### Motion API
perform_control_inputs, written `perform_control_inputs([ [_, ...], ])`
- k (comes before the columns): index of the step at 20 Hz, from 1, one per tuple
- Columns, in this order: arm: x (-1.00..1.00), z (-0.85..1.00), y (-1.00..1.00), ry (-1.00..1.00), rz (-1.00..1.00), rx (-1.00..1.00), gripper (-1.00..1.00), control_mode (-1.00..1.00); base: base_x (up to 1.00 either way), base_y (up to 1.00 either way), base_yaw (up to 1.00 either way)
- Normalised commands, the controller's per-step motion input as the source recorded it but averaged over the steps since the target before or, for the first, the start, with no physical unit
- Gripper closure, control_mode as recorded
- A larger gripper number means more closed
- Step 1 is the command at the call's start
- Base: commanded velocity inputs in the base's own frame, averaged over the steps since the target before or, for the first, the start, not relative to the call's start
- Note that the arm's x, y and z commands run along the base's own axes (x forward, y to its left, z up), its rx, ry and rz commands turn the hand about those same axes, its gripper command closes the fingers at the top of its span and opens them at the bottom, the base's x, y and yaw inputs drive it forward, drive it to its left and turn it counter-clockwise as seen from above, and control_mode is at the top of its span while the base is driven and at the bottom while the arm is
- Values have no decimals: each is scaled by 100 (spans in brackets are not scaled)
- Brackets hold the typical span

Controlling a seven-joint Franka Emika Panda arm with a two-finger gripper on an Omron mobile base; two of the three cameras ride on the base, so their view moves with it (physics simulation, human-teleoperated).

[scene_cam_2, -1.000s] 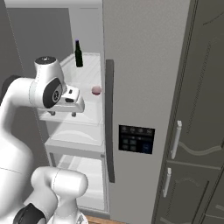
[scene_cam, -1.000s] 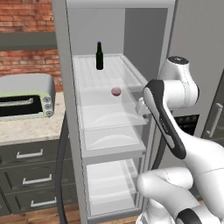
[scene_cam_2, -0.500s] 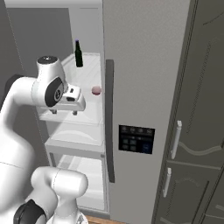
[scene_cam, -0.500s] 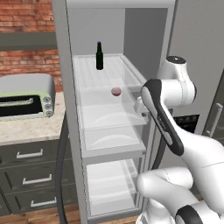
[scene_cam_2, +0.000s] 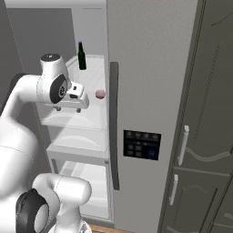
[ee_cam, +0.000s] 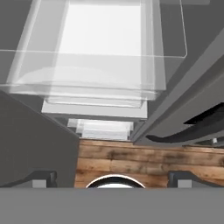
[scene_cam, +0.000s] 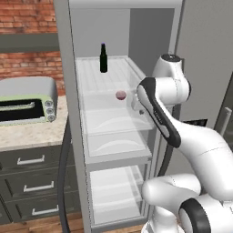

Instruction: Fully open the fridge drawer.

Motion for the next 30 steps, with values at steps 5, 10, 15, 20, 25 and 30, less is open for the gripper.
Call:
perform_control_inputs([
  [5, 39, 2, 43, 0, -1, 0, -100, -100, 0, 0, 0],
  [10, 51, 0, 26, 0, 0, 0, -100, -100, 0, 0, 0],
  [15, 61, -8, 12, 0, 0, 0, -100, -100, 0, 0, 0],
  [20, 33, -29, 0, 0, 0, 0, -100, -100, 0, 0, 0],
  [25, 40, -26, 0, 0, 0, 0, -100, -100, 0, 0, 0],
  [30, 43, -16, 0, 0, 0, 0, -100, -100, 0, 0, 0],
])
